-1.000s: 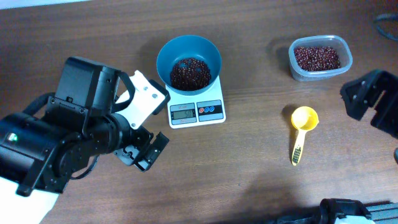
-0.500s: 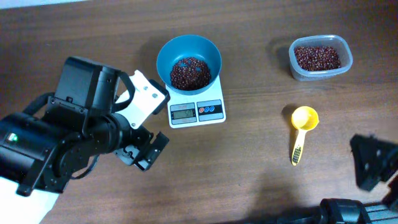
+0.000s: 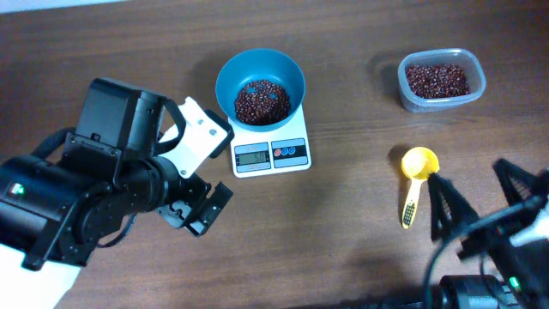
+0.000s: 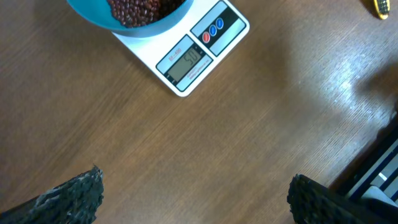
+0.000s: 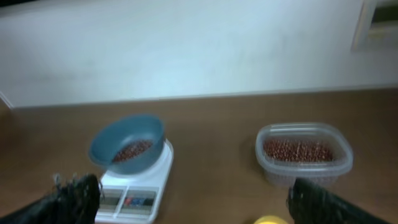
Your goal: Scoop item into bowl and weigh 50g on scale
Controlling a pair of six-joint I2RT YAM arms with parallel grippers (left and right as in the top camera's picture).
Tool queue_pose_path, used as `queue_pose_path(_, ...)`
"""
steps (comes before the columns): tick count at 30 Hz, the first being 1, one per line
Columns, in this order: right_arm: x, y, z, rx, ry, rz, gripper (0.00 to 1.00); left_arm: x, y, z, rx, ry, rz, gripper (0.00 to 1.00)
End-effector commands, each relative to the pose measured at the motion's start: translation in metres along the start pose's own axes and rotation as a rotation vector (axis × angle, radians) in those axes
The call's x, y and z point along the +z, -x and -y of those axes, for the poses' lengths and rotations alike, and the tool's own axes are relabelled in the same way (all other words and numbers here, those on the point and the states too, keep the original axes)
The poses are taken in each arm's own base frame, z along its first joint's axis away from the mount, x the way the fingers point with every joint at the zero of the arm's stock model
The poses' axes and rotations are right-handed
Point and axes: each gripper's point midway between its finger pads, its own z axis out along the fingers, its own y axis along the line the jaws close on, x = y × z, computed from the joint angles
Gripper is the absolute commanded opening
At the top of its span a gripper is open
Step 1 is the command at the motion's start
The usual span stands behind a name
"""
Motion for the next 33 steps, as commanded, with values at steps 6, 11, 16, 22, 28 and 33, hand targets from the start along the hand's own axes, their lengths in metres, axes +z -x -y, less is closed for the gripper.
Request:
queue_pose_path(6,0.061,-0.044,0.018,-0.066,0.038,0.078,0.99,-0.004,0.003,0.0,-0.007,-0.001,0.016,0.99)
queue_pose_path(11,0.071,-0.063,0.022,-0.107,0.034,0.057,0.99,-0.004,0.003,0.0,-0.007,-0.001,0.016,0.99)
queue_pose_path(16,0.075,-0.065,0.024,-0.157,0.035,0.088,0.99,-0.004,0.003,0.0,-0.007,-0.001,0.016,0.99)
queue_pose_path(22,0.077,-0.067,0.033,-0.155,-0.032,0.088,0.99,-0.004,0.003,0.0,-0.007,-0.001,0.016,0.99)
queue_pose_path(28,0.088,-0.081,0.027,-0.165,-0.018,0.131,0.99,-0.004,0.003,0.0,-0.006,-0.001,0.016,0.99)
queue_pose_path(33,0.09,-0.095,0.033,-0.159,-0.049,0.077,0.99,-0.004,0.003,0.0,-0.007,-0.001,0.016,0.99)
